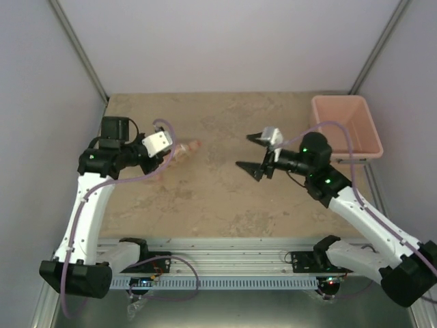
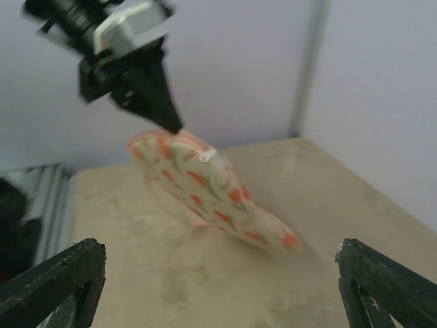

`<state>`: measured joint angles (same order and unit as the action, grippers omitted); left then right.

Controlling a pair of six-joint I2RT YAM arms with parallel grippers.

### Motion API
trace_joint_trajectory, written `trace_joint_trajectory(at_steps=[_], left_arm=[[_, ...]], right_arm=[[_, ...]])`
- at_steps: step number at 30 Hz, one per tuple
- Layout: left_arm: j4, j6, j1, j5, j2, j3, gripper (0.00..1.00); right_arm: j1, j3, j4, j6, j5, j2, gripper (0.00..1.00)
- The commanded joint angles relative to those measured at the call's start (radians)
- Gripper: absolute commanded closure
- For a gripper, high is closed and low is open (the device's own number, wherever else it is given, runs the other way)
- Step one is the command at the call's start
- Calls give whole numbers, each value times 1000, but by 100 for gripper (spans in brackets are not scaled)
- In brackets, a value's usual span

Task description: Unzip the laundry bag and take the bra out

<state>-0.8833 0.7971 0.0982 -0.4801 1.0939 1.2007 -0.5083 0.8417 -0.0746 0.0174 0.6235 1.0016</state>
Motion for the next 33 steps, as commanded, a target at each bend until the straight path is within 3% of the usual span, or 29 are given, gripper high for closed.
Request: trace_joint_trajectory(at_steps=[1, 5, 11, 19, 21, 25, 31, 33], left_arm=[[-350, 314, 8, -217, -42, 82, 100], [-388, 388, 8, -233, -95, 66, 100], [-362, 394, 8, -285, -166, 4, 100], [-338, 382, 8, -283, -192, -43, 100], [-339, 389, 9, -289, -201, -50, 100], [-328, 374, 8, -294, -210, -56, 100], [-282, 342, 8, -302, -233, -82, 100], [-281, 338, 8, -302, -236, -87, 100]], right_arm=[[-163, 27, 21, -264, 33, 70, 7], [-279, 45, -26, -369, 0, 177, 5], [-397, 56, -198, -370, -55, 335, 2], [-446, 28, -347, -246, -32, 447, 3], [-452, 14, -384, -231, -76, 465, 6], [-452, 30, -377, -238, -90, 505, 31], [-452, 28, -392, -242, -18, 540, 29], [-452, 31, -381, -235, -22, 558, 41]])
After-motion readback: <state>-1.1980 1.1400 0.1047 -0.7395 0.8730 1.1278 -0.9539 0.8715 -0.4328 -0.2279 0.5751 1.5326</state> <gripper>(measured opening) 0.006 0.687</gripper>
